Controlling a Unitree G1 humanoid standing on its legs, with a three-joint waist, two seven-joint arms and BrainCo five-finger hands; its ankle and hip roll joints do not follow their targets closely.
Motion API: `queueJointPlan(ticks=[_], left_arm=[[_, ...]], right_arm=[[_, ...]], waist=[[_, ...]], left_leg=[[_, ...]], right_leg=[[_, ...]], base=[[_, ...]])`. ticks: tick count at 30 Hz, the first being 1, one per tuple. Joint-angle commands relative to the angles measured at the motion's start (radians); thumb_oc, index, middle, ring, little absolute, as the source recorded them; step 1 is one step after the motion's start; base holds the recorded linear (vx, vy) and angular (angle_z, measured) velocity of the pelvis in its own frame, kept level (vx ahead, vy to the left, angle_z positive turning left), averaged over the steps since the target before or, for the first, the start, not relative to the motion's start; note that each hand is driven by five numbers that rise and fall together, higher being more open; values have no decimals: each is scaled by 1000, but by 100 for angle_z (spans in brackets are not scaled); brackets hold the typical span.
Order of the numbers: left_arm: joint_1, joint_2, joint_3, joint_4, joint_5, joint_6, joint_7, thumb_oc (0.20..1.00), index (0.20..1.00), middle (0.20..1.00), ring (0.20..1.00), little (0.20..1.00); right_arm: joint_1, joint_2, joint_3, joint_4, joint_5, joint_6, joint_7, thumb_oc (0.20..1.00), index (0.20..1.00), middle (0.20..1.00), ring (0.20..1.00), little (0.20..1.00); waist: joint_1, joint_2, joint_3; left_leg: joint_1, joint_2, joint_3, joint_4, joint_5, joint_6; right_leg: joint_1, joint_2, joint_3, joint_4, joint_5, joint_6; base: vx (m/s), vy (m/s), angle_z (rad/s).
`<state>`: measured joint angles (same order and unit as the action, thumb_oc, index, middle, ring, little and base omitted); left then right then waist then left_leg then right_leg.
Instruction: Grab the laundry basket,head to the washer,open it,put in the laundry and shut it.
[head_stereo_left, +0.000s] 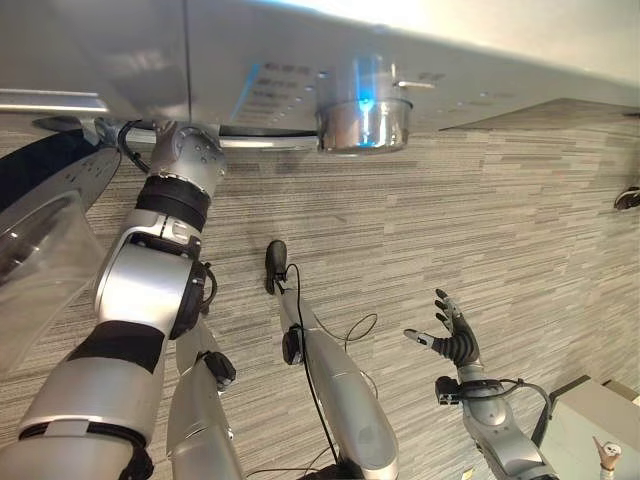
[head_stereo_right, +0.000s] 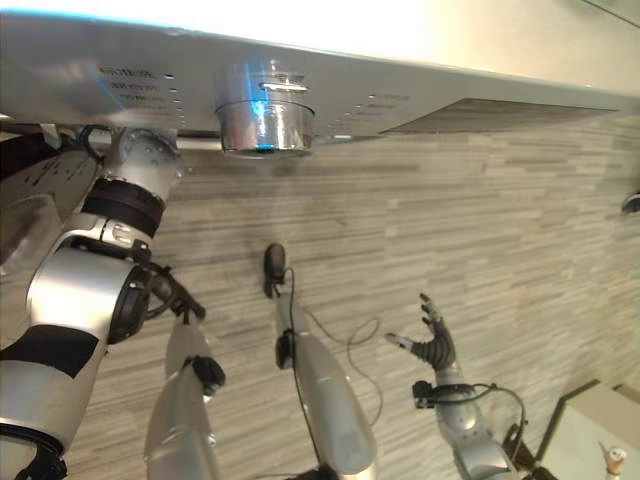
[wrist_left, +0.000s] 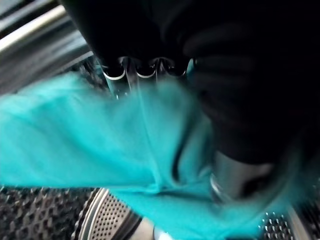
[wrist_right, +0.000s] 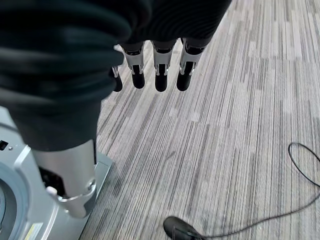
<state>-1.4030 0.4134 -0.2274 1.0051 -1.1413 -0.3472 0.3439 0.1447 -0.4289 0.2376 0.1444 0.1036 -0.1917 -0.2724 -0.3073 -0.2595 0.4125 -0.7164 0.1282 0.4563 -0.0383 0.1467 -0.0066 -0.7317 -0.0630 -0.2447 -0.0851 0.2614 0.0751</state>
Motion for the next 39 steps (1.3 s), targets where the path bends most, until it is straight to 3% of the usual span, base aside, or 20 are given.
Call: queueJointPlan(ticks=[1, 8, 12, 17, 21, 22, 24, 25, 27, 31, 39], left_arm=[[-30, 54, -8, -47, 47, -42, -57, 1000, 1000, 1000, 1000, 1000], [97, 39, -61, 13, 250, 31, -74, 1000, 1000, 1000, 1000, 1000], [77, 55, -180, 29, 451, 75, -82, 1000, 1000, 1000, 1000, 1000], [135, 37, -258, -98, 581, 69, -59, 1000, 1000, 1000, 1000, 1000], [393, 52, -281, -341, 708, 54, -48, 1000, 1000, 1000, 1000, 1000], [556, 54, -260, -405, 726, 58, -73, 1000, 1000, 1000, 1000, 1000], [726, 52, -229, -449, 728, 61, -102, 1000, 1000, 1000, 1000, 1000], [902, 60, -192, -490, 736, 59, -134, 1000, 1000, 1000, 1000, 1000], [1036, 52, -171, -496, 741, 62, -171, 1000, 1000, 1000, 1000, 1000], [1340, 26, -113, -539, 629, 84, -268, 1000, 1000, 1000, 1000, 1000], [1533, -49, -51, -522, 561, 137, -311, 1000, 1000, 1000, 1000, 1000]], right_arm=[[93, -35, -75, 13, 11, 6, 18, 1000, 1000, 1000, 1000, 1000], [100, -43, -43, 47, 35, -7, 56, 1000, 1000, 1000, 1000, 1000], [107, -60, -55, 50, 59, -21, 79, 1000, 1000, 1000, 1000, 1000], [108, -47, -56, 50, 78, -24, 97, 1000, 1000, 1000, 1000, 1000], [127, -31, -63, 37, 84, -22, 108, 1000, 1000, 1000, 1000, 1000], [134, -22, -66, 47, 85, -15, 113, 1000, 1000, 1000, 1000, 1000], [142, -12, -79, 65, 82, -5, 112, 1000, 1000, 1000, 1000, 1000], [157, -12, -102, 88, 80, -1, 115, 1000, 1000, 1000, 1000, 1000], [150, -4, -119, 133, 86, 7, 119, 1000, 1000, 1000, 1000, 1000], [145, 10, -172, 258, 126, 23, 135, 1000, 1000, 1000, 1000, 1000], [108, 17, -289, 388, 184, 18, 101, 1000, 1000, 1000, 1000, 1000]], waist=[[-3, 68, -82], [23, 74, -71], [29, 80, -63], [51, 94, -53], [80, 118, -48], [95, 128, -48], [110, 142, -56], [125, 158, -68], [142, 176, -87], [183, 217, -141], [198, 236, -267]], left_leg=[[95, -40, -40, -49, -150, -26], [96, -43, -54, -49, -140, -27], [90, -40, -58, -49, -133, -31], [95, -41, -67, -49, -124, -33], [126, -40, -72, -49, -117, -36], [151, -40, -75, -49, -115, -37], [181, -41, -76, -49, -109, -40], [228, -44, -78, -49, -109, -42], [270, -47, -80, -49, -109, -43], [405, -49, -90, -49, -112, -39], [603, -57, -122, -43, -141, -22]], right_leg=[[283, 13, -45, -2, -261, 106], [281, 19, -59, -2, -269, 90], [275, 21, -65, -2, -270, 87], [284, 21, -77, -2, -269, 83], [312, 21, -87, 2, -280, 71], [328, 23, -86, 12, -293, 62], [345, 24, -85, 25, -305, 51], [378, 27, -81, 33, -321, 39], [410, 30, -80, 41, -334, 28], [512, 30, -86, 65, -369, 4], [685, 3, -75, 83, -375, 17]], base=[[0, 0, 0], [-4, -17, 3], [-16, -21, 8], [-15, -43, 6], [-7, -23, 15], [-13, 4, 6], [-3, 3, 12], [17, -4, 27], [37, 22, 22], [84, 21, 21], [102, 48, 4]])
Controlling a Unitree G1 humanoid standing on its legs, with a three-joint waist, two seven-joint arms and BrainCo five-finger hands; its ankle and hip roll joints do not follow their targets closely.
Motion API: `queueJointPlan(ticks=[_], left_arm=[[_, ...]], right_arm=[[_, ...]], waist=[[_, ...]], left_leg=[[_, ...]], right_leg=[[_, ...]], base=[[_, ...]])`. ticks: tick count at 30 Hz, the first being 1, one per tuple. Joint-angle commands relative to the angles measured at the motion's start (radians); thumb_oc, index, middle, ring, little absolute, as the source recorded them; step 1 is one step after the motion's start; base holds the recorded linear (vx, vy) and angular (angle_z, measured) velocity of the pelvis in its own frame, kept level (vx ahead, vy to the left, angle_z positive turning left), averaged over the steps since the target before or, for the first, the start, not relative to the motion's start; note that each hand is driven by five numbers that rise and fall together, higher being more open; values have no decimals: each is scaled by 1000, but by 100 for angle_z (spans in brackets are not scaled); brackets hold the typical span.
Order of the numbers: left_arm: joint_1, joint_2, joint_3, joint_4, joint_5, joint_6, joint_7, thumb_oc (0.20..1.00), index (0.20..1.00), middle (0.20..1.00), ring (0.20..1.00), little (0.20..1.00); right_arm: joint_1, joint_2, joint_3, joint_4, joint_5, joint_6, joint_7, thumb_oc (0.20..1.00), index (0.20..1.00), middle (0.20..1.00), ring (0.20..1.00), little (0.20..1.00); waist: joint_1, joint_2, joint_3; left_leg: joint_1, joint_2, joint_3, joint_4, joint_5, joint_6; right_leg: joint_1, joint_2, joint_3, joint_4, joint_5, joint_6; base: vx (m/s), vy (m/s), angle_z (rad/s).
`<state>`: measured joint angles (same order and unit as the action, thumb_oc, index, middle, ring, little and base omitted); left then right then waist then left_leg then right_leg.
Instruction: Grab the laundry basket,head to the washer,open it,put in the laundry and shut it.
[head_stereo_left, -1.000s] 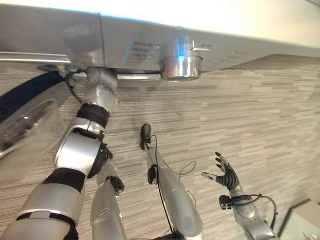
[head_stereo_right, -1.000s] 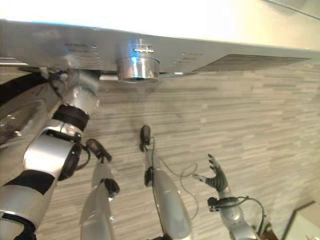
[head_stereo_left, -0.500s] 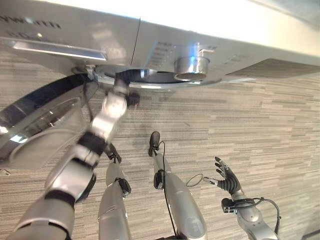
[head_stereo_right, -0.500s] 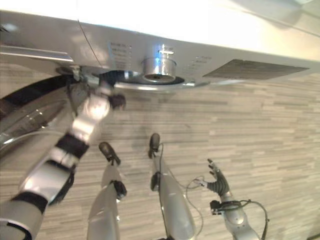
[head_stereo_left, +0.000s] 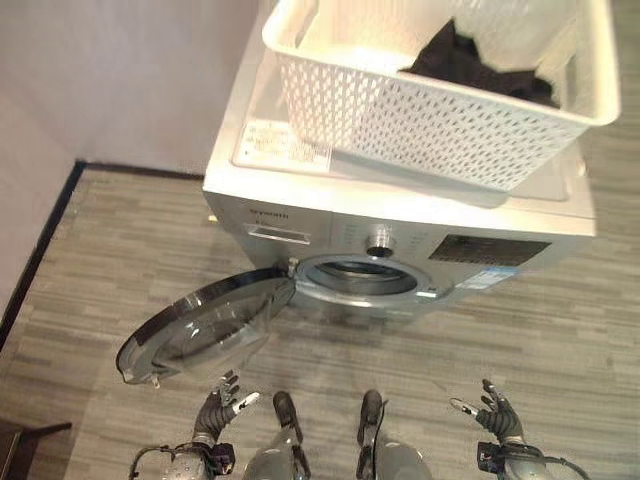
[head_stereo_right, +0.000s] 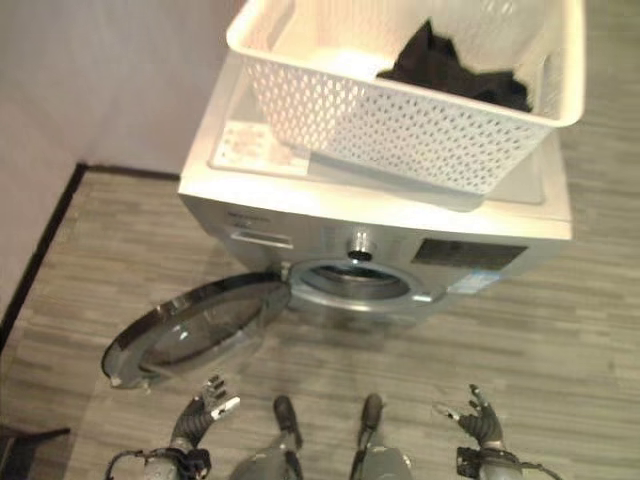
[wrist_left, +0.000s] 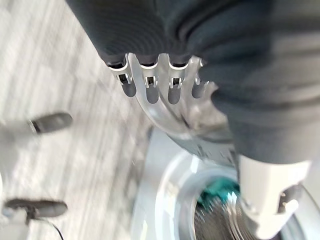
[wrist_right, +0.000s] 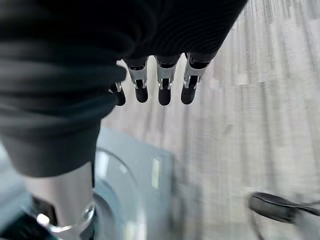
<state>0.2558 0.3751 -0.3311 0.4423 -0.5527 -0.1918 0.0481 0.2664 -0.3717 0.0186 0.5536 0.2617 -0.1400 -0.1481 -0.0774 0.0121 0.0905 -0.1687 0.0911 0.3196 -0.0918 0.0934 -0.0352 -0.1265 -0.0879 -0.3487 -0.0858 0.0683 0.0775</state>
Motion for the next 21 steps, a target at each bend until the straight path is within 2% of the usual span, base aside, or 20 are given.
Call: queueJointPlan(ticks=[1, 3, 5, 6, 8, 9, 10, 11, 12, 13, 15, 16, 17, 18, 19, 21], left_arm=[[-126, -22, 63, 52, -27, -18, -13, 1000, 1000, 1000, 1000, 1000], [-140, -59, 104, 97, -34, -6, 0, 1000, 1000, 1000, 1000, 1000], [-144, -72, 112, 109, -32, -4, 8, 1000, 1000, 1000, 1000, 1000], [-153, -81, 118, 114, -33, -6, 16, 1000, 1000, 1000, 1000, 1000], [-166, -91, 126, 117, -20, -1, 22, 1000, 1000, 1000, 1000, 1000], [-168, -92, 127, 113, -13, 0, 24, 1000, 1000, 1000, 1000, 1000], [-168, -93, 127, 113, -13, 0, 24, 1000, 1000, 1000, 1000, 1000], [-174, -90, 129, 109, -6, 1, 28, 1000, 1000, 1000, 1000, 1000], [-179, -92, 134, 114, 5, 4, 27, 1000, 1000, 1000, 1000, 1000], [-182, -93, 144, 130, 26, 7, 25, 1000, 1000, 1000, 1000, 1000], [-183, -92, 157, 145, 36, 8, 24, 1000, 1000, 1000, 1000, 1000], [-181, -93, 173, 165, 40, 14, 13, 1000, 1000, 1000, 1000, 1000], [-181, -93, 173, 165, 40, 14, 13, 1000, 1000, 1000, 1000, 1000], [-186, -100, 178, 194, 48, 19, 3, 1000, 1000, 1000, 1000, 1000], [-190, -101, 178, 201, 59, 19, 2, 1000, 1000, 1000, 1000, 1000], [-201, -100, 169, 216, 81, 18, -4, 1000, 1000, 1000, 1000, 1000]], right_arm=[[-37, -48, -83, 5, 18, -36, -37, 1000, 1000, 1000, 1000, 1000], [-101, -67, -158, 68, 16, -31, -97, 1000, 1000, 1000, 1000, 1000], [-112, -71, -183, 70, 8, -30, -121, 1000, 1000, 1000, 1000, 1000], [-133, -82, -216, 87, 5, -35, -153, 1000, 1000, 1000, 1000, 1000], [-155, -101, -253, -21, -62, -26, -208, 1000, 1000, 1000, 1000, 1000], [-152, -108, -266, -61, -90, -24, -223, 1000, 1000, 1000, 1000, 1000], [-150, -107, -268, -66, -92, -21, -224, 1000, 1000, 1000, 1000, 1000], [-149, -120, -291, -127, -118, -21, -241, 1000, 1000, 1000, 1000, 1000], [-150, -128, -314, -188, -149, -20, -255, 1000, 1000, 1000, 1000, 1000], [-163, -136, -352, -290, -204, -22, -283, 1000, 1000, 1000, 1000, 1000], [-170, -148, -377, -359, -235, -21, -295, 1000, 1000, 1000, 1000, 1000], [-192, -175, -414, -465, -286, -22, -304, 1000, 1000, 1000, 1000, 1000], [-192, -175, -414, -466, -286, -22, -304, 1000, 1000, 1000, 1000, 1000], [-234, -215, -443, -560, -333, -28, -319, 1000, 1000, 1000, 1000, 1000], [-250, -228, -454, -602, -347, -26, -319, 1000, 1000, 1000, 1000, 1000], [-293, -281, -479, -662, -368, -32, -322, 1000, 1000, 1000, 1000, 1000]], waist=[[-31, -38, 42], [-24, -43, 19], [-17, -42, 12], [-8, -40, 4], [-3, -18, -3], [-8, -11, 1], [-6, -12, 1], [-15, -4, 10], [-23, 7, 17], [-27, 23, 25], [-27, 25, 22], [-20, 27, 13], [-21, 27, 13], [-6, 26, 1], [-2, 24, -4], [4, 14, -14]], left_leg=[[76, -23, 18, 13, -98, 10], [125, -33, 18, 41, -140, 31], [142, -40, 12, 45, -154, 41], [164, -52, 4, 41, -161, 52], [214, -74, -25, 11, -163, 78], [227, -77, -36, 7, -168, 87], [226, -80, -35, 7, -169, 89], [240, -83, -50, 5, -177, 103], [249, -82, -62, 5, -179, 113], [260, -75, -58, 5, -166, 120], [264, -74, -68, 5, -173, 117], [254, -69, -88, 5, -184, 110], [254, -68, -88, 5, -184, 110], [253, -62, -113, 5, -197, 101], [253, -62, -126, 5, -201, 98], [276, -69, -162, 5, -229, 93]], right_leg=[[99, 23, 33, 85, -178, 20], [137, -1, 55, 118, -159, 39], [145, -10, 59, 141, -151, 48], [148, -24, 61, 180, -126, 68], [110, -49, 75, 362, -86, 107], [82, -56, 87, 442, -69, 117], [76, -60, 90, 452, -73, 119], [43, -61, 110, 543, -54, 134], [8, -56, 134, 621, -59, 137], [-52, -59, 140, 701, -52, 124], [-63, -71, 143, 676, -63, 116], [-58, -87, 146, 560, -89, 103], [-57, -87, 145, 559, -89, 103], [-61, -103, 170, 416, -87, 101], [-55, -104, 193, 334, -63, 102], [-51, -116, 254, 224, -4, 129]], base=[[113, 163, -16], [107, 177, -16], [76, 141, -20], [138, 299, -21], [123, 327, -23], [57, 176, -35], [45, 158, -36], [39, 158, -13], [28, 220, 2], [8, 137, 13], [76, 29, 23], [114, -21, 31], [144, -100, 31], [122, -95, 24], [197, -124, 19], [157, -79, 21]])
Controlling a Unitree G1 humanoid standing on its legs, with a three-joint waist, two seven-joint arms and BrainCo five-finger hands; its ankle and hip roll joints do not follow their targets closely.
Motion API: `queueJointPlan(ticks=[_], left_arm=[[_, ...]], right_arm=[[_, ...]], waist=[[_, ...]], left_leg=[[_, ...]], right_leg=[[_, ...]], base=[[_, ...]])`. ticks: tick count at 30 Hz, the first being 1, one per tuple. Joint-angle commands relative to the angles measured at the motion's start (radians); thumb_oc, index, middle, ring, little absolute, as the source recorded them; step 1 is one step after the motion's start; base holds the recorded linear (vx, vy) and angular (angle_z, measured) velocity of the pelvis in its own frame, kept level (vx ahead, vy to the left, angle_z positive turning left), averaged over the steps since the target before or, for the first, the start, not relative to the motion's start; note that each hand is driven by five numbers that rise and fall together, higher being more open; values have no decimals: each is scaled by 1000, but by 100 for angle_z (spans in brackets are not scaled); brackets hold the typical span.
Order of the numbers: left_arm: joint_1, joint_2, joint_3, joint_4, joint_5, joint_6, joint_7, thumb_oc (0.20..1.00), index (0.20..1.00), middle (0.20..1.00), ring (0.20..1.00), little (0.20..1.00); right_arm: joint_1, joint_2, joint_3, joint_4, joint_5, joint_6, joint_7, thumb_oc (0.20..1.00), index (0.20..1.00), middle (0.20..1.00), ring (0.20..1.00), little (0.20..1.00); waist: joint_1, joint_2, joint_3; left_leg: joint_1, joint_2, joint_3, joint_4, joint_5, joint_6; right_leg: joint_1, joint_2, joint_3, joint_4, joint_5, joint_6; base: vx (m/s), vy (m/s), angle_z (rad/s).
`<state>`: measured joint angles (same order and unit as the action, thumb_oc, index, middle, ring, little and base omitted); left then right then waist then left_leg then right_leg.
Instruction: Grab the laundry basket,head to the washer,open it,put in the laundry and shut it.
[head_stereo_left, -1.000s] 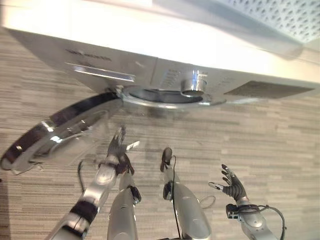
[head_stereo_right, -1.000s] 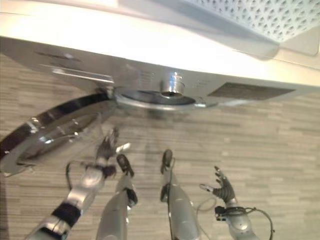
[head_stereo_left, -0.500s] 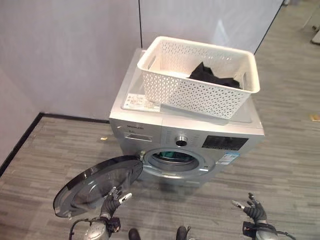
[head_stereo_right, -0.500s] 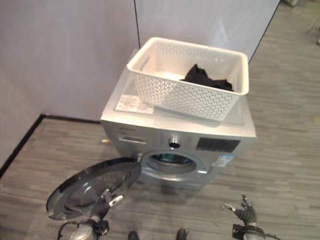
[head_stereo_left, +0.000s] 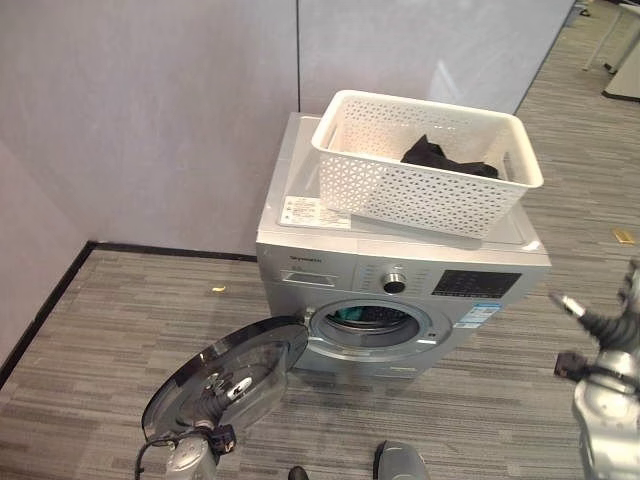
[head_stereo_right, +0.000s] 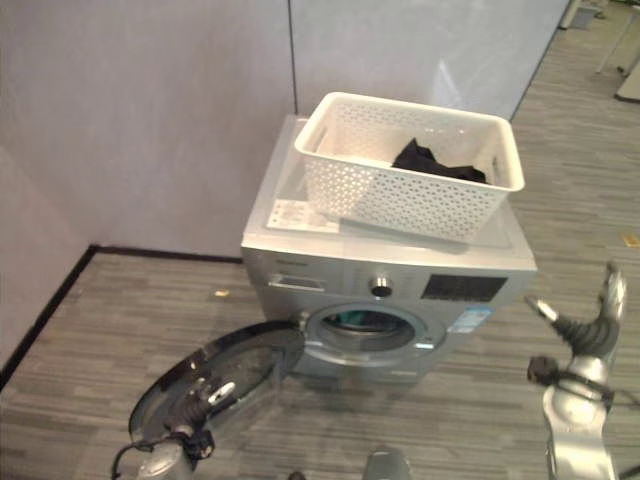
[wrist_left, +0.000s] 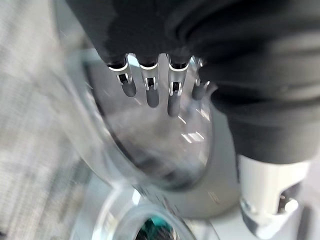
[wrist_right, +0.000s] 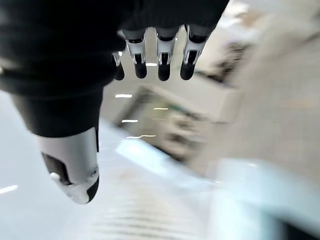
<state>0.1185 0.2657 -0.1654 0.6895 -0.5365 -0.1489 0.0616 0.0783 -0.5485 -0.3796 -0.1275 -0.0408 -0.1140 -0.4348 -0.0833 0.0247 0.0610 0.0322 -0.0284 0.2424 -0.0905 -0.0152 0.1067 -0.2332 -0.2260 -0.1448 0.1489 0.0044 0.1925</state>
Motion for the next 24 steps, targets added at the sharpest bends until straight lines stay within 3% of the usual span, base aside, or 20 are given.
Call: queueJointPlan(ticks=[1, 2, 3, 4, 5, 7, 10, 11, 13, 15, 17, 20, 21, 22, 24], left_arm=[[-66, 8, 4, -30, 65, -25, -18, 1000, 1000, 1000, 1000, 1000], [-77, 14, -10, -17, 80, -25, -22, 1000, 1000, 1000, 1000, 1000], [-80, 12, -10, -16, 80, -26, -21, 1000, 1000, 1000, 1000, 1000], [-99, 18, -29, 0, 113, -19, -36, 1000, 1000, 1000, 1000, 1000], [-100, 16, -30, 0, 113, -19, -36, 1000, 1000, 1000, 1000, 1000], [-107, 13, -41, 14, 124, -15, -39, 1000, 1000, 1000, 1000, 1000], [-103, 7, -47, 13, 116, -11, -50, 1000, 1000, 1000, 1000, 1000], [-100, 6, -52, 17, 108, -6, -56, 1000, 1000, 1000, 1000, 1000], [-100, 4, -53, 17, 108, -6, -56, 1000, 1000, 1000, 1000, 1000], [-95, 5, -50, 23, 84, 5, -74, 1000, 1000, 1000, 1000, 1000], [-91, 9, -49, 21, 79, 7, -80, 1000, 1000, 1000, 1000, 1000], [-77, 14, -55, 15, 57, 7, -118, 1000, 1000, 1000, 1000, 1000], [-77, 13, -56, 15, 57, 7, -119, 1000, 1000, 1000, 1000, 1000], [-72, 16, -69, 11, 40, 7, -140, 1000, 1000, 1000, 1000, 1000], [-68, 17, -76, 11, 34, 9, -152, 1000, 1000, 1000, 1000, 1000]], right_arm=[[-107, -105, -81, 19, -65, -57, -35, 1000, 1000, 1000, 1000, 1000], [-148, -176, -96, -16, -64, -65, -32, 1000, 1000, 1000, 1000, 1000], [-151, -179, -96, -14, -63, -65, -32, 1000, 1000, 1000, 1000, 1000], [-197, -290, -99, -55, -74, -58, 6, 1000, 1000, 1000, 1000, 1000], [-199, -293, -98, -52, -74, -59, 6, 1000, 1000, 1000, 1000, 1000], [-225, -420, -88, -22, -84, -44, 51, 1000, 1000, 1000, 1000, 1000], [-240, -492, -79, 7, -61, -33, 92, 1000, 1000, 1000, 1000, 1000], [-236, -553, -73, 43, 11, -22, 151, 1000, 1000, 1000, 1000, 1000], [-237, -557, -72, 47, 15, -24, 151, 1000, 1000, 1000, 1000, 1000], [-164, -682, -105, 76, 162, -7, 283, 1000, 1000, 1000, 1000, 1000], [-134, -724, -122, 76, 205, -12, 321, 1000, 1000, 1000, 1000, 1000], [-61, -908, -114, 167, 374, 4, 505, 1000, 1000, 1000, 1000, 1000], [-60, -911, -115, 169, 376, 2, 506, 1000, 1000, 1000, 1000, 1000], [-71, -991, -63, 230, 431, 15, 573, 1000, 1000, 1000, 1000, 1000], [-137, -1030, 31, 264, 445, 16, 611, 1000, 1000, 1000, 1000, 1000]], waist=[[10, 1, 17], [16, -17, 11], [14, -16, 13], [25, -55, 2], [22, -53, 2], [27, -75, -14], [29, -85, -26], [28, -98, -36], [26, -95, -37], [15, -119, -45], [10, -124, -45], [-3, -144, -44], [-2, -143, -44], [1, -149, -44], [5, -150, -45]], left_leg=[[72, 50, -83, 3, -115, -49], [88, 48, -107, 3, -128, -58], [88, 47, -109, 3, -127, -58], [104, 38, -146, 3, -137, -72], [104, 37, -150, 3, -136, -72], [112, 54, -189, 3, -134, -92], [115, 72, -207, 3, -134, -106], [112, 96, -210, 3, -129, -124], [111, 97, -212, 3, -129, -126], [98, 134, -201, 3, -112, -153], [97, 141, -199, 3, -109, -158], [92, 161, -181, 3, -97, -178], [92, 162, -180, 3, -97, -178], [88, 169, -175, 3, -90, -187], [85, 172, -172, 3, -86, -191]], right_leg=[[59, 22, 50, -24, 72, 13], [60, 6, 71, -64, 119, 27], [63, 5, 69, -68, 121, 28], [111, -9, 33, -82, 131, 38], [113, -11, 30, -82, 130, 39], [130, 1, -19, -53, 107, 38], [152, 9, -60, -58, 88, 31], [171, 22, -91, -79, 66, 20], [173, 24, -95, -81, 66, 19], [175, 49, -105, -98, 39, -1], [171, 56, -102, -97, 32, -6], [160, 75, -89, -94, 15, -21], [160, 75, -89, -93, 14, -21], [159, 85, -82, -98, 7, -26], [159, 90, -79, -102, 5, -28]], base=[[159, -115, 68], [90, -76, 83], [203, -177, 117], [97, -97, 97], [139, -167, 112], [128, -158, 89], [116, -161, 46], [63, -107, 52], [44, -92, 35], [47, -149, 8], [17, -84, 0], [8, -65, -5], [14, -40, -14], [15, -37, -14], [7, -18, -4]])
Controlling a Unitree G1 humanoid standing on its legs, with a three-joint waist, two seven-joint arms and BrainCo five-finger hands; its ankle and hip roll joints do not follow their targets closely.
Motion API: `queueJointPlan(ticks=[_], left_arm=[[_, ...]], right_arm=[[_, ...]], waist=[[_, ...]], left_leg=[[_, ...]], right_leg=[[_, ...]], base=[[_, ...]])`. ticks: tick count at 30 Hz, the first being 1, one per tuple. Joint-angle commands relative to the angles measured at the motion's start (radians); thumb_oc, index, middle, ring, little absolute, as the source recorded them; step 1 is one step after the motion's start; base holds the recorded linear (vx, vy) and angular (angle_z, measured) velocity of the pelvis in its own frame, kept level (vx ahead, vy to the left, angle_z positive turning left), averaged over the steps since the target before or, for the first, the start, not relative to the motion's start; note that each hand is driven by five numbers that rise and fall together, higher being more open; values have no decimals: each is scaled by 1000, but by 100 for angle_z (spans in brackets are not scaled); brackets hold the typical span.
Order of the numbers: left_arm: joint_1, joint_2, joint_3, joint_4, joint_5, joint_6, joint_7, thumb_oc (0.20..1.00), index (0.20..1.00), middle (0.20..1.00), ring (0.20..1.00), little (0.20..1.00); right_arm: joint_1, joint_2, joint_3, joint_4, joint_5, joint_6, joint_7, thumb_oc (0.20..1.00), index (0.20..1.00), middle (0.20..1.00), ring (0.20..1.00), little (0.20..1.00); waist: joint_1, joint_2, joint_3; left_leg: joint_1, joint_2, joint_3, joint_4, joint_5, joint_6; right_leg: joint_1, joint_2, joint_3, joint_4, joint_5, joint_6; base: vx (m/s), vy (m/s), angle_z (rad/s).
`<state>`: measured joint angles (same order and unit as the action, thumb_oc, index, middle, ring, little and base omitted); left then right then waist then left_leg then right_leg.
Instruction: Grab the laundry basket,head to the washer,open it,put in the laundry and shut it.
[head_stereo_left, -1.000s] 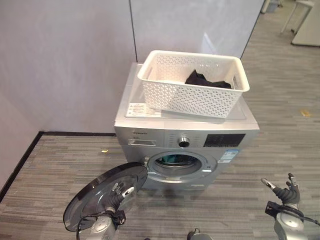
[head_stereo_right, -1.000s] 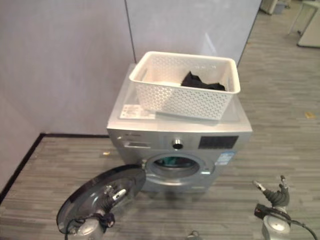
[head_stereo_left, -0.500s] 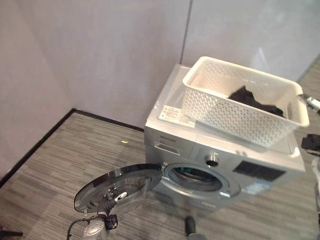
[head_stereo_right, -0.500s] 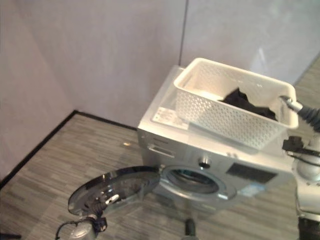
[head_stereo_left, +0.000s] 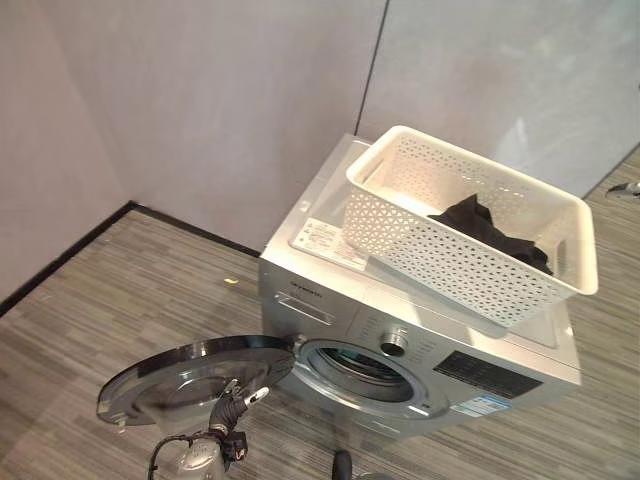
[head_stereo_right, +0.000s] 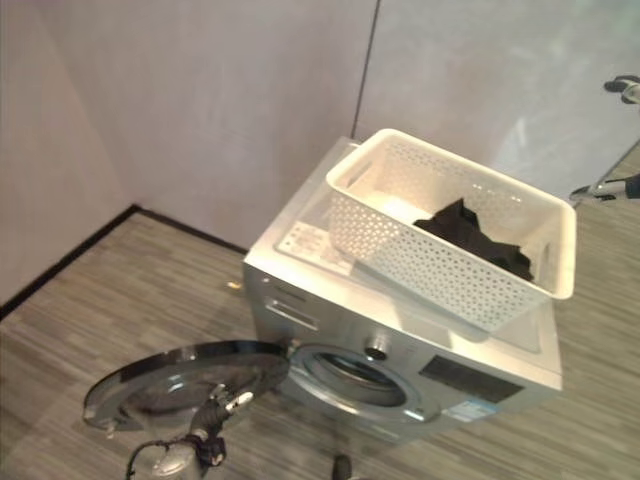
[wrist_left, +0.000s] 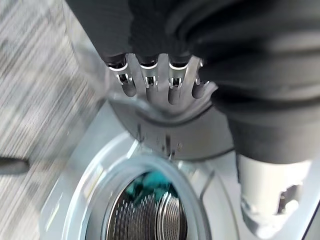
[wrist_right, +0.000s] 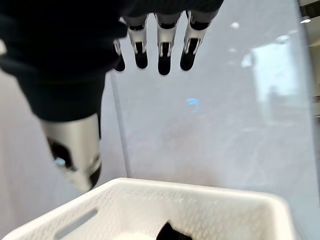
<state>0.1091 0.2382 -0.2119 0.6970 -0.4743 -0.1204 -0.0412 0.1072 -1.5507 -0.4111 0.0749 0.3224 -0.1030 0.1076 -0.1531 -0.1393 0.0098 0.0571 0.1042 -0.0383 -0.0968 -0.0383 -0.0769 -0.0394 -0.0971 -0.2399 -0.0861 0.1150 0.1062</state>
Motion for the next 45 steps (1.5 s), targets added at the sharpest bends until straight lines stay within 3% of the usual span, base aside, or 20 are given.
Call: queueJointPlan(ticks=[1, 3, 4, 5, 7, 10, 12, 18, 26, 33, 38, 45], left_arm=[[-56, 49, -38, 2, -35, -22, -56, 1000, 1000, 1000, 1000, 1000], [-58, 58, -63, -2, -46, -26, -65, 1000, 1000, 1000, 1000, 1000], [-58, 64, -69, -2, -50, -27, -67, 1000, 1000, 1000, 1000, 1000], [-54, 83, -77, -7, -62, -26, -75, 1000, 1000, 1000, 1000, 1000], [-48, 92, -76, -12, -73, -28, -79, 1000, 1000, 1000, 1000, 1000], [-33, 85, -65, -12, -78, -30, -83, 1000, 1000, 1000, 1000, 1000], [-24, 74, -57, -10, -83, -33, -79, 1000, 1000, 1000, 1000, 1000], [-15, 71, -54, -15, -107, -32, -82, 1000, 1000, 1000, 1000, 1000], [0, 76, -50, -53, -131, -36, -97, 1000, 1000, 1000, 1000, 1000], [5, 77, -19, -94, -210, -47, -101, 1000, 1000, 1000, 1000, 1000], [8, 75, -10, -123, -240, -53, -101, 1000, 1000, 1000, 1000, 1000], [23, 99, -13, -218, -266, -63, -97, 1000, 1000, 1000, 1000, 1000]], right_arm=[[-222, -61, 140, 75, 102, 9, 103, 1000, 1000, 1000, 1000, 1000], [-340, -96, 294, 103, 111, 15, 131, 1000, 1000, 1000, 1000, 1000], [-458, -98, 425, 125, 102, 17, 143, 1000, 1000, 1000, 1000, 1000], [-720, -93, 722, 171, 69, 27, 174, 1000, 1000, 1000, 1000, 1000], [-940, -67, 967, 230, 35, 35, 192, 1000, 1000, 1000, 1000, 1000], [-1205, -20, 1253, 307, 0, 41, 207, 1000, 1000, 1000, 1000, 1000], [-1276, 35, 1340, 338, -38, 43, 213, 1000, 1000, 1000, 1000, 1000], [-1206, 69, 1317, 378, -93, 46, 231, 1000, 1000, 1000, 1000, 1000], [-1082, 38, 1297, 355, -147, 40, 281, 1000, 1000, 1000, 1000, 1000], [-1101, 31, 1390, 342, -200, 30, 324, 1000, 1000, 1000, 1000, 1000], [-1067, 57, 1391, 327, -201, 33, 342, 1000, 1000, 1000, 1000, 1000], [-898, 166, 1341, 268, -208, 48, 403, 1000, 1000, 1000, 1000, 1000]], waist=[[81, 12, 7], [98, 6, 13], [104, 3, 15], [120, -8, 18], [121, -10, 18], [114, 2, 18], [119, 17, 28], [133, 32, 61], [133, 43, 84], [135, 35, 108], [140, 38, 119], [164, 57, 164]], left_leg=[[59, 43, 109, 10, -59, -11], [54, 48, 106, 10, -48, -16], [52, 51, 105, 10, -44, -18], [41, 58, 97, 10, -27, -26], [31, 63, 88, 10, -16, -31], [15, 69, 79, 10, -5, -36], [-7, 75, 66, 10, 10, -42], [-58, 86, 38, 10, 42, -51], [-93, 102, 28, 10, 78, -60], [-112, 122, 45, 10, 123, -69], [-123, 127, 45, 10, 141, -71], [-190, 131, 28, 10, 179, -78]], right_leg=[[-32, -34, 17, 129, -109, 55], [-31, -28, 15, 125, -113, 50], [-29, -26, 16, 121, -114, 47], [-26, -19, 10, 108, -116, 42], [-24, -15, 3, 100, -118, 39], [-29, -11, -3, 93, -120, 33], [-36, -6, -12, 83, -123, 26], [-63, 3, -29, 84, -133, 11], [-96, 22, -29, 92, -145, -4], [-134, 45, -8, 96, -143, -11], [-147, 51, -4, 97, -141, -13], [-195, 51, -9, 88, -133, -15]], base=[[0, 0, 0], [15, -31, -3], [10, -50, -10], [11, -50, -11], [9, -39, 1], [-4, -30, 16], [-6, -61, 24], [-13, -47, 19], [14, -55, 5], [10, -49, -3], [2, -32, -5], [-5, -17, -1]])
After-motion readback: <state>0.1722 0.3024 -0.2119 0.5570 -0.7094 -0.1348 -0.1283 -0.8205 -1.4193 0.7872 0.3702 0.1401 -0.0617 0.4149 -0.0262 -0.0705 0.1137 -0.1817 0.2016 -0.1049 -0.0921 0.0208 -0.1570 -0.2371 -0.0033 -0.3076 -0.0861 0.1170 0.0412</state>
